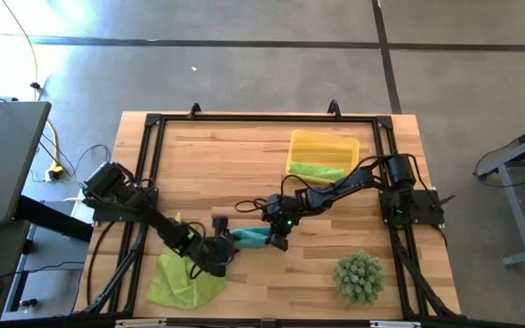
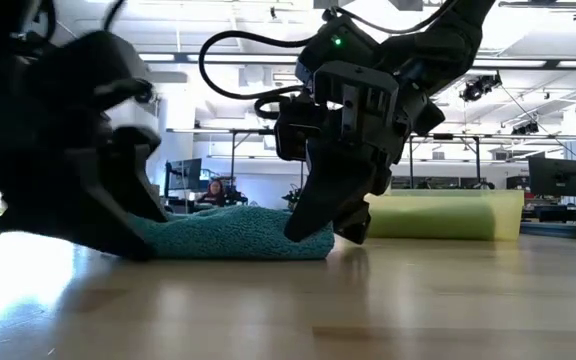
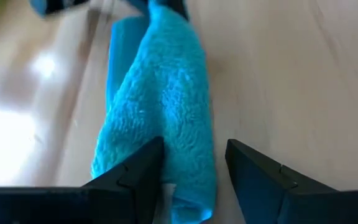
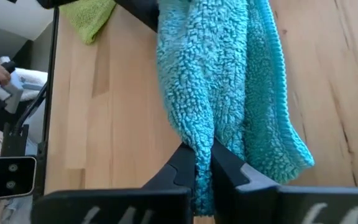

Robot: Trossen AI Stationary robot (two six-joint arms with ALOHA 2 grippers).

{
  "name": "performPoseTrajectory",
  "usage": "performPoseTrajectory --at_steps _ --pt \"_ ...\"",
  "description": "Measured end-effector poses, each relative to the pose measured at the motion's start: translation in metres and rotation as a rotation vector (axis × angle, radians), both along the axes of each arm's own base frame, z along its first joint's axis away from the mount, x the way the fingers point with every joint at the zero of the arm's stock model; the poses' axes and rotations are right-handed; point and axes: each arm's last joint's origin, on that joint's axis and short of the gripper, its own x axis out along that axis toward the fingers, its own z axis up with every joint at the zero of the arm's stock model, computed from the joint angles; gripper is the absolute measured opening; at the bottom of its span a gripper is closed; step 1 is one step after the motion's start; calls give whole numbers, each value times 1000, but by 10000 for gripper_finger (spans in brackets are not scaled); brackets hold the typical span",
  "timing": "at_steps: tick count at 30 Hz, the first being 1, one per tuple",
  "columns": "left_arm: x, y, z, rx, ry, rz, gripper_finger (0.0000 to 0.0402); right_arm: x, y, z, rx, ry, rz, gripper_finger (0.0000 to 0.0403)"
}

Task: Roll microfiber towels into tight, uniform cylinder then place into a basket
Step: Roll the blue microfiber towel

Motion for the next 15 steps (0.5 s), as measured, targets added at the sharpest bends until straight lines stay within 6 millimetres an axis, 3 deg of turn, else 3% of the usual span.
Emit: performPoseTrajectory --at_steps 4,9,15 --pt "1 4 -2 -226 0 154 162 0 0 4 -32 -40 42 34" --pt "1 5 -2 -367 -20 280 115 -4 -3 21 -107 -119 122 81" --pt "2 6 -2 -501 -44 377 40 -13 9 50 -439 -276 268 96"
